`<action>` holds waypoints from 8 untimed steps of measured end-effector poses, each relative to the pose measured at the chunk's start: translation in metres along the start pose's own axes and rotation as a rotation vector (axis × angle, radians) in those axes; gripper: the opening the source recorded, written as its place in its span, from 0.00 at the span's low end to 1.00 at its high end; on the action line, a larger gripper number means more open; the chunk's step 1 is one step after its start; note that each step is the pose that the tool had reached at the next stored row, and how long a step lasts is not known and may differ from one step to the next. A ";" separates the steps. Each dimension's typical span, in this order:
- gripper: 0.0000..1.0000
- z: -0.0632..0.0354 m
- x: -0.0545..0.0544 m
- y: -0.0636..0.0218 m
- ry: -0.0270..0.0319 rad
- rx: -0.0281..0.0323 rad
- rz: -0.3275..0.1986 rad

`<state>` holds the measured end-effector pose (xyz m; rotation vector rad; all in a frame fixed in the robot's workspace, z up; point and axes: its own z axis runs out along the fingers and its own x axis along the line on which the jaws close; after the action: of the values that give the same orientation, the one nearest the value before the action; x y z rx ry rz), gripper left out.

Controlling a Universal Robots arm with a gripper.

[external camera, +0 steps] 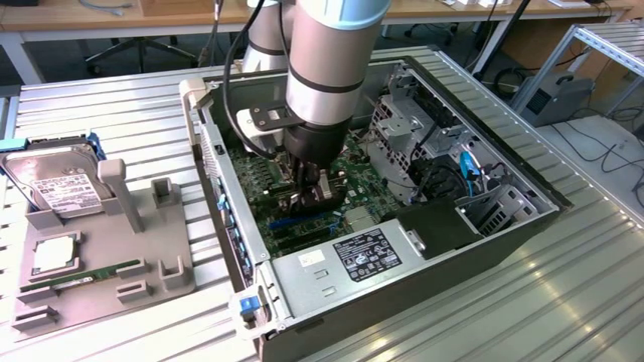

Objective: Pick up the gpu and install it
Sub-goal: 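Insert the gpu into the slot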

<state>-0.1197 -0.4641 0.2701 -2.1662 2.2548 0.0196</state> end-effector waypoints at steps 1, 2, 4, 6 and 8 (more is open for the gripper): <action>0.27 0.0005 0.000 -0.0001 0.0001 0.0000 0.000; 0.27 0.0008 -0.001 0.0000 0.0001 0.0000 0.000; 0.27 0.0011 -0.003 0.0001 0.0000 0.0000 0.000; 0.27 0.0013 -0.004 0.0001 -0.0001 0.0000 0.000; 0.27 0.0016 -0.004 0.0001 0.0001 -0.0001 0.000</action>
<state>-0.1196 -0.4604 0.2685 -2.1665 2.2547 0.0196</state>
